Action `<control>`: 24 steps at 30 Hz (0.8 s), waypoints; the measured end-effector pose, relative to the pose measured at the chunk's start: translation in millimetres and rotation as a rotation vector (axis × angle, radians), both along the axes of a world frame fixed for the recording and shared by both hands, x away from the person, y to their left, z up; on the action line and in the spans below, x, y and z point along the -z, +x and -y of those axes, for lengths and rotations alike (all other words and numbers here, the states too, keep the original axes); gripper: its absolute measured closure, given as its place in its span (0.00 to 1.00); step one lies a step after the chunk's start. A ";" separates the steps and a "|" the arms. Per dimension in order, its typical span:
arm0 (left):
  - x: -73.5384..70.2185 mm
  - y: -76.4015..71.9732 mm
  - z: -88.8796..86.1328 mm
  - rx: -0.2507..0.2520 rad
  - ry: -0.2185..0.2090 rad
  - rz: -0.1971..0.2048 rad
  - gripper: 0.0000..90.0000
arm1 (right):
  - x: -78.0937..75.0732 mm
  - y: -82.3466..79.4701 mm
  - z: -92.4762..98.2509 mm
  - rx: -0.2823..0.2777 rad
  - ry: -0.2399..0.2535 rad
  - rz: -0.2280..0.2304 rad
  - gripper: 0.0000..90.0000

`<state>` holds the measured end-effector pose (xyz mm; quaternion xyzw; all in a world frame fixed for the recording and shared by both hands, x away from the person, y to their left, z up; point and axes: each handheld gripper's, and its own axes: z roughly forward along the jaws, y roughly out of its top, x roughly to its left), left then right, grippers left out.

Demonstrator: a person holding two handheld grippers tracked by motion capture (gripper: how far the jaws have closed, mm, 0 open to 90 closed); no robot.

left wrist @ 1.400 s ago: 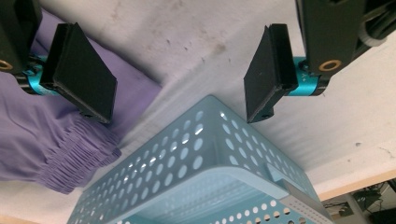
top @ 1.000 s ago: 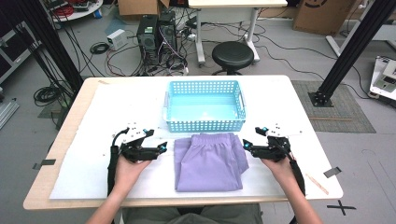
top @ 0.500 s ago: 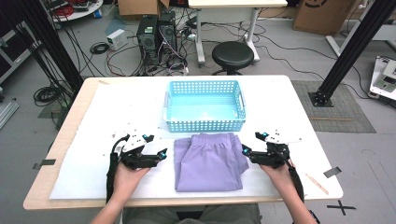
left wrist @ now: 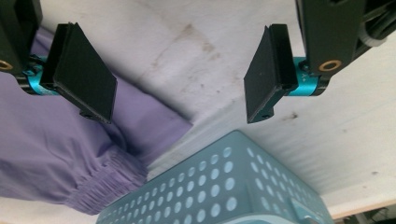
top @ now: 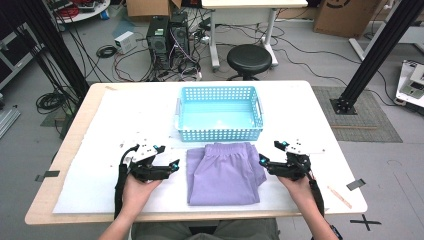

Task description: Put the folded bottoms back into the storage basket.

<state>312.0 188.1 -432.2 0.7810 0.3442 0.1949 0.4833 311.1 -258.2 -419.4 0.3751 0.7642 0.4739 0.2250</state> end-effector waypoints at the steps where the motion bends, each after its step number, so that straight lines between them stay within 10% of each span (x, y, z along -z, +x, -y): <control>1: 0.4 -0.3 2.1 0.003 -0.008 -0.015 0.29 | -0.6 -1.1 -1.1 0.003 0.003 0.001 0.26; 24: 16.0 -17.5 40.2 0.044 -0.073 -0.297 0.29 | 12.6 -15.5 -6.1 0.014 -0.075 -0.087 0.25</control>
